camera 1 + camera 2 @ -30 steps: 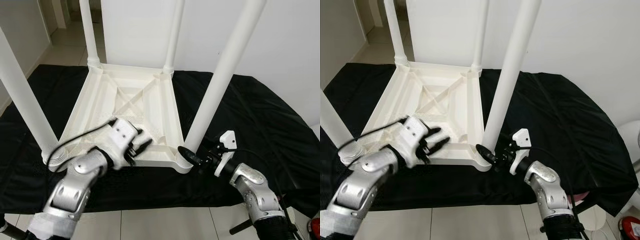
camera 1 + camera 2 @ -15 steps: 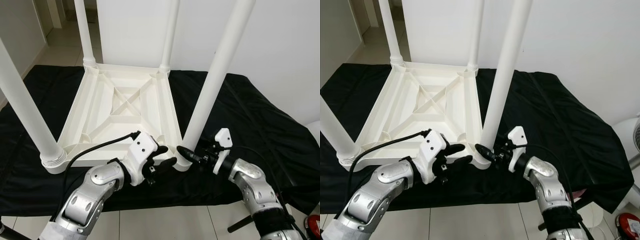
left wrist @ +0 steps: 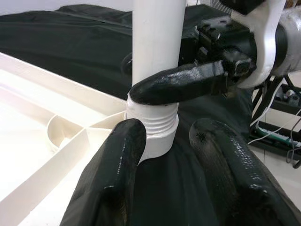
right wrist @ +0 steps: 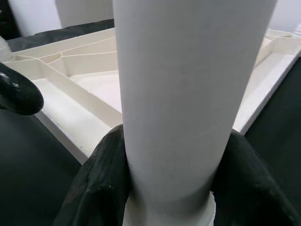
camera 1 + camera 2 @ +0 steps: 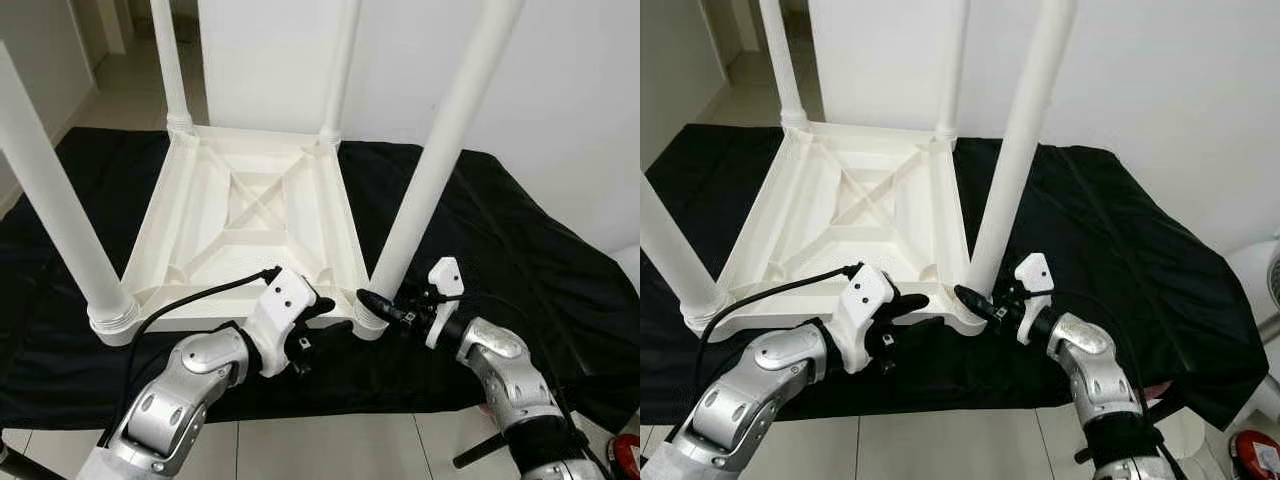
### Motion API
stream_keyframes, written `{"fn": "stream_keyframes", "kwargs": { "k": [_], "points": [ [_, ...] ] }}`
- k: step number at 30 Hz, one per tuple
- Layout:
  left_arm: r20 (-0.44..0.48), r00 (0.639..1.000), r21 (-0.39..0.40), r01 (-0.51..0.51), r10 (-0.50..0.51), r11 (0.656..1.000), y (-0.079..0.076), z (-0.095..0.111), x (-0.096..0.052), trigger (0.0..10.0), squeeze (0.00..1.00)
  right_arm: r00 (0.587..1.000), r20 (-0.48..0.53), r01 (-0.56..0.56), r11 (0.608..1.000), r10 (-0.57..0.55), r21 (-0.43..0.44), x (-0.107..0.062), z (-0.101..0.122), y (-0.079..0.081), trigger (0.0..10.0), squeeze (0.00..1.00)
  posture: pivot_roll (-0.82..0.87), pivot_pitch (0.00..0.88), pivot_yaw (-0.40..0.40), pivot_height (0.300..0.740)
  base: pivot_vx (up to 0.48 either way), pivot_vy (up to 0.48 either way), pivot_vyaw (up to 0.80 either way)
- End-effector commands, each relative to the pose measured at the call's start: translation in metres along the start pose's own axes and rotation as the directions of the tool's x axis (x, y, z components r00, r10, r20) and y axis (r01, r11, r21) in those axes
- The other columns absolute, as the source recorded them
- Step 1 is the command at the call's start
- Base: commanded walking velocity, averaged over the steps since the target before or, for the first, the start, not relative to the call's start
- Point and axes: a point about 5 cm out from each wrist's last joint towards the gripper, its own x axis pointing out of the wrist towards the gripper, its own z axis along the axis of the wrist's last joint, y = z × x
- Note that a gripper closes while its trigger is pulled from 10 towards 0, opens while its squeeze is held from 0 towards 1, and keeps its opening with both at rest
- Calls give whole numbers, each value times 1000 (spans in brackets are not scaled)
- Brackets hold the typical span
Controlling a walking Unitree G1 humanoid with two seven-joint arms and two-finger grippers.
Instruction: Building children table
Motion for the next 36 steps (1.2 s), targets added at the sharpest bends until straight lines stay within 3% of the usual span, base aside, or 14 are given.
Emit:
{"fn": "stream_keyframes", "kwargs": {
  "k": [1, 3, 6, 9, 12, 13, 15, 18, 22, 23, 31, 33, 35, 36],
  "points": [
    [2, 1000, 0, -21, 21, 1000, 1, 1, 3, 10000, 0, 989, -82, 128, 991, -126, 22, -9, -16, -6, 10000, 0, -16, 0, -97, 740, 0, 0, 0],
    [5, 1000, 5, -25, 25, 1000, 2, 2, 4, 10000, 0, 980, -92, 177, 984, -174, 29, -9, -19, -6, 10000, 0, -16, 0, -97, 740, 0, 0, 0],
    [5, 999, 7, -44, 44, 999, 5, 3, 5, 10000, 0, 932, -87, 358, 933, -353, 41, -11, -24, 2, 10000, 0, -18, 0, -88, 740, 0, 0, 0],
    [6, 999, 6, -49, 49, 999, 6, 4, 5, 10000, 0, 909, -83, 413, 910, -409, 44, -12, -24, 4, 10000, 0, -20, 0, -85, 740, 0, 0, 0],
    [5, 998, 12, -61, 61, 998, 9, 5, 5, 10000, 0, 771, -109, 635, 770, -628, 56, -16, -27, 7, 10000, 0, -18, 0, -80, 740, 0, 0, 0],
    [5, 998, 12, -61, 61, 998, 9, 5, 5, 10000, 0, 771, -109, 635, 770, -628, 56, -16, -27, 7, 10000, 0, -18, 0, -80, 740, 0, 0, 0],
    [10, 997, 17, -71, 71, 997, 11, 7, 6, 10000, 0, 708, -125, 705, 705, -695, 73, -13, -29, 16, 10000, 0, -17, 0, -78, 740, 0, 0, 0],
    [13, 997, 20, -75, 75, 997, 12, 7, 7, 10000, 0, 681, -148, 732, 675, -717, 96, -12, -32, 19, 10000, 0, -17, 0, -78, 740, 0, 0, 0],
    [31, 995, 21, -98, 98, 995, 15, 11, 9, 10000, 0, 688, -133, 726, 681, -714, 98, -2, -29, 26, 10000, 0, -13, 0, -80, 740, 0, 0, 0],
    [38, 993, 20, -109, 108, 994, 15, 12, 11, 10000, 0, 696, -115, 718, 689, -709, 98, 2, -26, 28, 10000, 1000, -14, 0, -79, 740, 0, 0, 0],
    [49, 990, 5, -136, 135, 991, 17, 13, 18, 10000, 0, 740, -50, 669, 728, -670, 151, 9, -14, 24, 10000, 1000, -17, 0, -83, 740, 0, 0, 0],
    [53, 988, 2, -144, 144, 990, 18, 15, 18, 10000, 0, 782, -19, 619, 773, -623, 141, 9, -8, 20, 10000, 1000, -15, 0, -85, 740, 0, 0, 0],
    [54, 988, 1, -146, 145, 989, 18, 15, 18, 10000, 0, 793, -13, 604, 785, -609, 139, 9, -7, 19, 10000, 1000, -15, 0, -85, 740, 0, 0, 0],
    [50, 989, 4, -140, 140, 990, 15, 14, 19, 10000, 0, 822, -10, 568, 816, -570, 109, 5, -6, 12, 10000, 0, -16, 0, -89, 740, 0, 0, 0]
  ]
}}
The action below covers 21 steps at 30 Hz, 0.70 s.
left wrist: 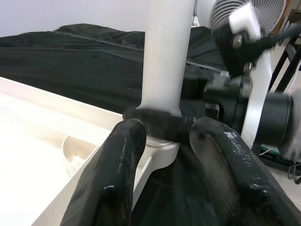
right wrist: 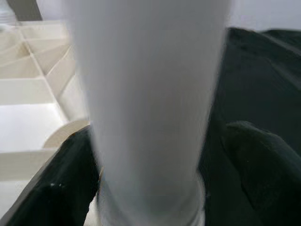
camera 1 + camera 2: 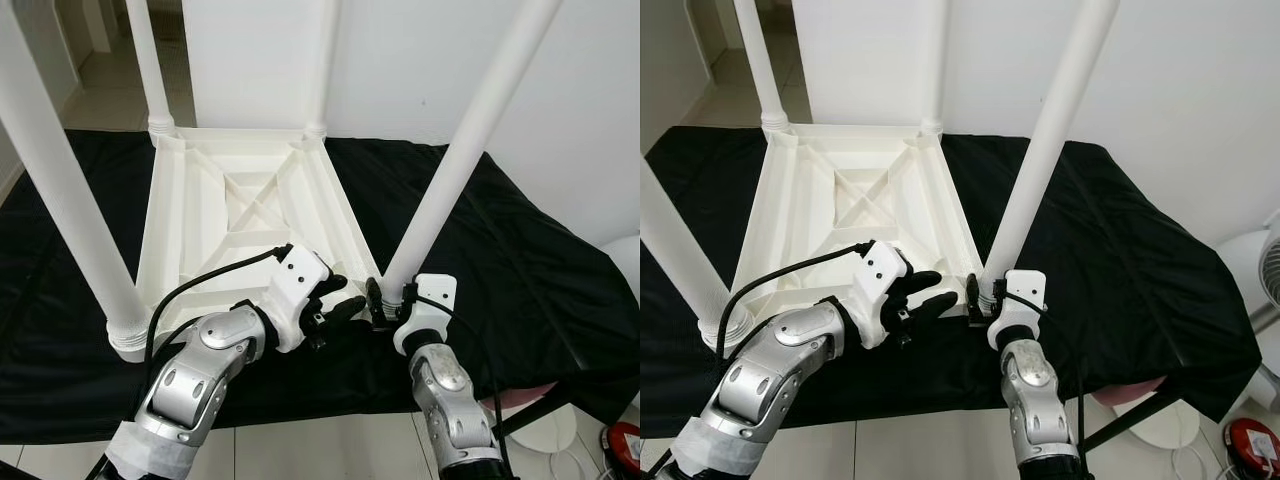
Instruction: Building children table
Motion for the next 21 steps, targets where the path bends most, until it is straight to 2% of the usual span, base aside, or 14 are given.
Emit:
{"fn": "stream_keyframes", "kwargs": {
  "k": [1, 10, 13, 14, 15, 17, 18, 19, 21],
  "points": [
    [-8, 994, 5, -112, 112, 994, 4, -1, 1, 10000, 0, 1000, -9, -26, 1000, 26, -2, 0, -1, -5, 10000, 0, -16, 0, -89, 740, 0, 0, 0],
    [-30, 995, 7, -91, 91, 996, -5, -8, 5, 10000, 0, 981, -8, -195, 978, 195, -69, 5, 7, -25, 10000, 0, -18, 0, -92, 740, 0, 0, 0],
    [-82, 991, 36, -103, 106, 994, -8, -16, 10, 10000, 0, 941, -23, -338, 932, 338, -129, 13, 13, -32, 10000, 0, -20, 0, -87, 740, 0, 0, 0],
    [-82, 991, 36, -103, 106, 994, -8, -16, 10, 10000, 0, 941, -23, -338, 932, 338, -129, 13, 13, -32, 10000, 0, -20, 0, -87, 740, 0, 0, 0],
    [-105, 988, 48, -111, 115, 993, -8, -19, 11, 10000, 0, 928, -28, -370, 916, 371, -154, 16, 15, -35, 10000, 0, -20, 0, -87, 740, 0, 0, 0],
    [-108, 987, 49, -111, 116, 993, -8, -19, 11, 10000, 0, 928, -27, -372, 914, 373, -159, 17, 16, -35, 10000, 0, -20, 0, -87, 740, 0, 0, 0],
    [-115, 986, 55, -112, 117, 992, -6, -20, 11, 10000, 0, 904, -36, -426, 893, 425, -143, 21, 18, -34, 10000, 0, -18, 0, -83, 740, 0, 0, 0],
    [-115, 986, 55, -112, 117, 992, -6, -20, 11, 10000, 0, 904, -36, -426, 893, 425, -143, 21, 18, -34, 10000, 0, -18, 0, -83, 740, 0, 0, 0],
    [-125, 985, 62, -115, 122, 991, -4, -20, 13, 10000, 0, 860, -65, -510, 850, 506, -135, 27, 21, -33, 10000, 0, -18, 0, -81, 740, 0, 0, 0]
  ]
}}
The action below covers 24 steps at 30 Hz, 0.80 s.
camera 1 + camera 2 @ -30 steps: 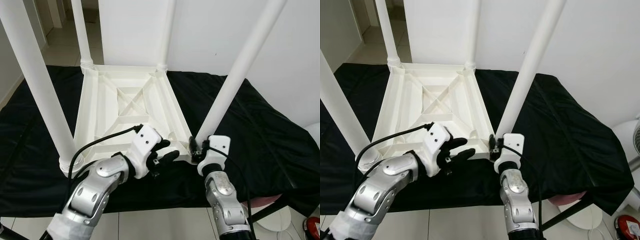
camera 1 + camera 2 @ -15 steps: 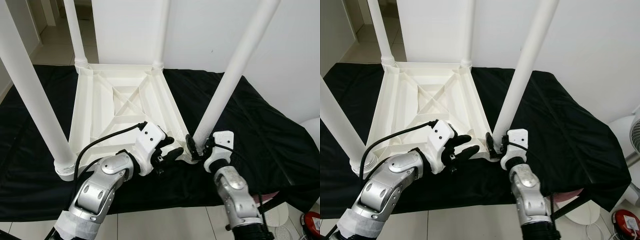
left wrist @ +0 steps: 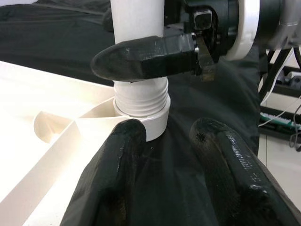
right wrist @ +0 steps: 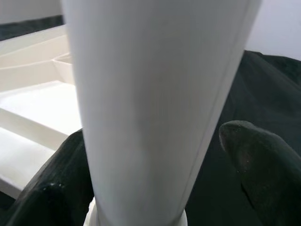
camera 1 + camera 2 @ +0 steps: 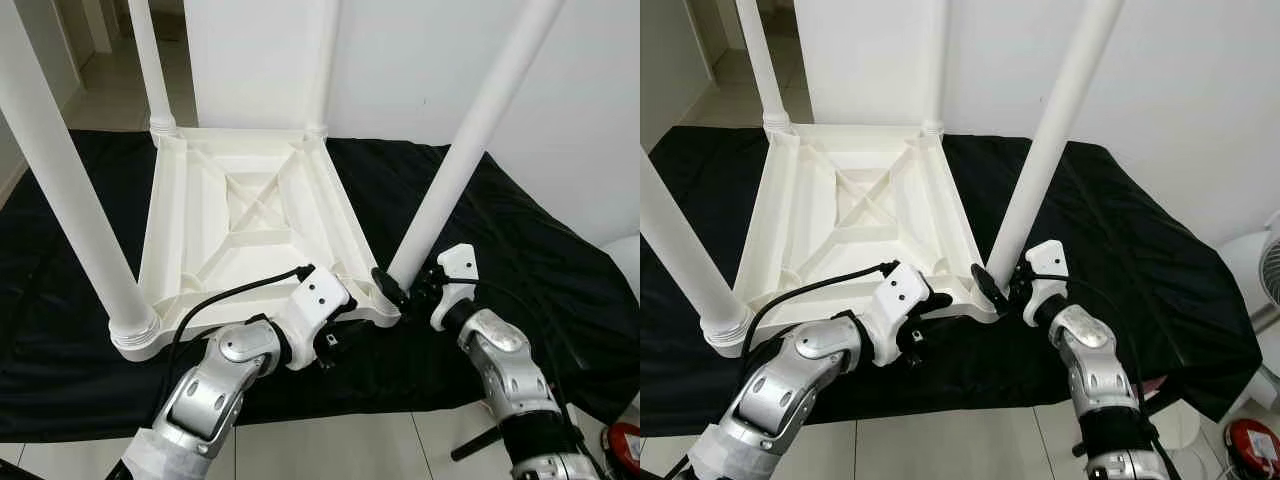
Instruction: Building children table
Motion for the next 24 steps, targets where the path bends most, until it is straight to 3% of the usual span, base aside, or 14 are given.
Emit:
{"fn": "stream_keyframes", "kwargs": {
  "k": [1, 2, 3, 5, 6, 7, 8, 15, 23, 24],
  "points": [
    [-17, 991, 5, -135, 135, 991, 8, -1, 3, 10000, 0, 998, -16, -60, 998, 60, -5, 2, 2, -4, 10000, 0, -18, 0, -81, 740, 0, 0, 0],
    [-16, 991, 8, -136, 136, 991, 8, -1, 3, 10000, 0, 994, -28, -106, 994, 106, -1, 4, 1, -3, 10000, 0, -18, 0, -82, 740, 0, 0, 0],
    [-13, 990, 10, -137, 137, 991, 9, 0, 4, 10000, 0, 988, -34, -149, 989, 149, 1, 6, 1, -3, 6235, 0, -15, 0, -83, 740, 0, 0, 0],
    [-10, 990, 12, -138, 138, 990, 9, 1, 4, 10000, 0, 983, -37, -178, 984, 178, 3, 6, 0, -2, 6235, 0, -15, 0, -83, 740, 0, 0, 0],
    [-6, 990, 14, -139, 139, 990, 9, 2, 4, 10000, 0, 980, -43, -195, 981, 195, 2, 7, 0, -2, 3255, 0, -13, 0, -86, 740, 0, 0, 0],
    [-6, 990, 14, -139, 139, 990, 9, 2, 4, 10000, 0, 980, -43, -195, 981, 195, 2, 7, 0, -2, 3255, 0, -13, 0, -86, 740, 0, 0, 0],
    [0, 990, 15, -139, 139, 990, 8, 3, 5, 10000, 0, 974, -58, -218, 976, 217, 0, 8, -2, -2, 0, 0, -10, 0, -88, 740, 0, 0, 0],
    [21, 990, 14, -143, 143, 990, 8, 8, 7, 10000, 0, 948, -109, -300, 954, 300, 24, 3, -14, 0, 0, 0, -8, 0, -92, 740, 0, 0, 0],
    [30, 989, 19, -143, 142, 990, 9, 9, 9, 10000, 0, 947, -128, -289, 956, 293, 52, -5, -22, -1, 0, 0, -13, 0, -92, 740, 0, 0, 0],
    [33, 989, 22, -142, 141, 990, 9, 10, 9, 10000, 0, 958, -121, -254, 965, 260, 59, -7, -22, -2, 10000, 0, -16, 0, -91, 740, 0, 0, 0]
  ]
}}
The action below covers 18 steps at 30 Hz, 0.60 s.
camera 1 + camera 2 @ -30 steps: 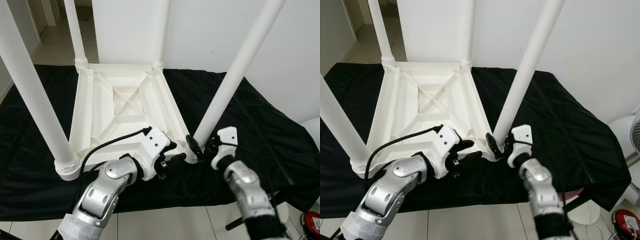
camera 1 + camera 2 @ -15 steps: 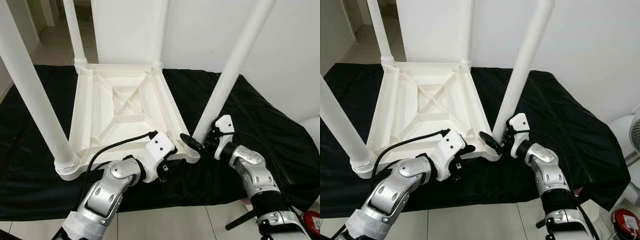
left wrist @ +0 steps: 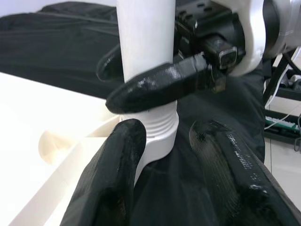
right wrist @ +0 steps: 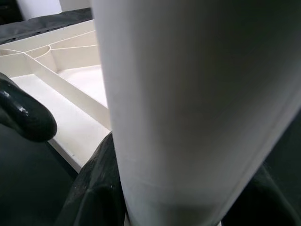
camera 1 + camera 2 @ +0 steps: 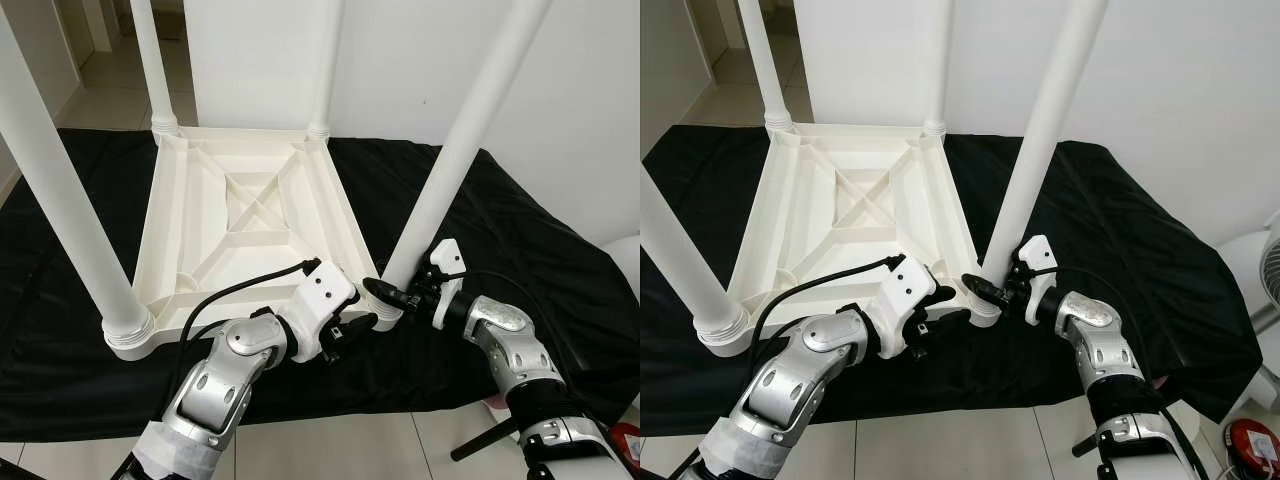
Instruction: Building children table
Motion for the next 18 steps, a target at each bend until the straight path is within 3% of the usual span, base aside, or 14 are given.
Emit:
{"fn": "stream_keyframes", "kwargs": {
  "k": [1, 3, 4, 5, 6, 7, 8, 9, 10, 11, 13, 14, 17, 18],
  "points": [
    [9, 991, 5, -131, 131, 991, 8, 2, 1, 10000, 0, 998, -57, 9, 999, -7, 44, -6, -15, 3, 10000, 0, -16, 0, -91, 740, 0, 0, 0],
    [16, 991, 4, -131, 131, 991, 8, 3, 2, 10000, 0, 991, -49, 127, 990, -124, 53, -7, -15, 0, 10000, 0, -15, 0, -94, 740, 0, 0, 0],
    [16, 991, 4, -131, 131, 991, 8, 3, 2, 10000, 0, 991, -49, 127, 990, -124, 53, -7, -15, 0, 10000, 0, -15, 0, -94, 740, 0, 0, 0],
    [16, 991, -1, -133, 133, 991, 8, 3, 3, 10000, 0, 973, -69, 223, 973, -219, 56, -6, -16, -2, 10000, 0, -15, 0, -96, 740, 0, 0, 0],
    [16, 991, -1, -133, 133, 991, 8, 3, 3, 10000, 0, 973, -69, 223, 973, -219, 56, -6, -16, -2, 10000, 0, -15, 0, -96, 740, 0, 0, 0],
    [15, 991, -7, -136, 137, 991, 8, 2, 2, 10000, 0, 938, -96, 340, 938, -334, 59, -4, -19, -4, 10000, 0, -16, 0, -98, 740, 0, 0, 0],
    [15, 991, -7, -136, 137, 991, 8, 2, 2, 10000, 0, 938, -96, 340, 938, -334, 59, -4, -19, -4, 10000, 0, -16, 0, -98, 740, 0, 0, 0],
    [13, 989, -7, -146, 146, 989, 9, 1, 2, 10000, 0, 891, -120, 448, 891, -438, 69, -2, -23, -2, 10000, 0, -18, 0, -99, 740, 0, 0, 0],
    [13, 989, -7, -146, 146, 989, 9, 1, 2, 10000, 0, 891, -120, 448, 891, -438, 69, -2, -23, -2, 10000, 0, -18, 0, -99, 740, 0, 0, 0],
    [13, 988, -5, -156, 156, 988, 10, 1, 3, 10000, 0, 849, -134, 523, 849, -510, 78, 0, -26, 4, 10000, 0, -18, 0, -100, 740, 0, 0, 0],
    [14, 986, -1, -165, 165, 986, 11, 1, 4, 10000, 0, 805, -142, 591, 801, -576, 96, 3, -29, 16, 10000, 0, -17, 0, -103, 740, 0, 0, 0],
    [14, 986, -1, -165, 165, 986, 11, 1, 4, 10000, 0, 805, -142, 591, 801, -576, 96, 3, -29, 16, 10000, 0, -17, 0, -103, 740, 0, 0, 0],
    [13, 987, -2, -162, 162, 987, 11, 0, 3, 10000, 0, 760, -145, 649, 752, -634, 117, 4, -31, 22, 10000, 0, -17, 0, -105, 740, 0, 0, 0],
    [14, 989, -58, -146, 147, 988, 12, -1, 3, 10000, 1000, 736, -147, 677, 720, -661, 154, 11, -31, 36, 10000, 0, -16, 0, -104, 740, 0, 0, 0]
  ]
}}
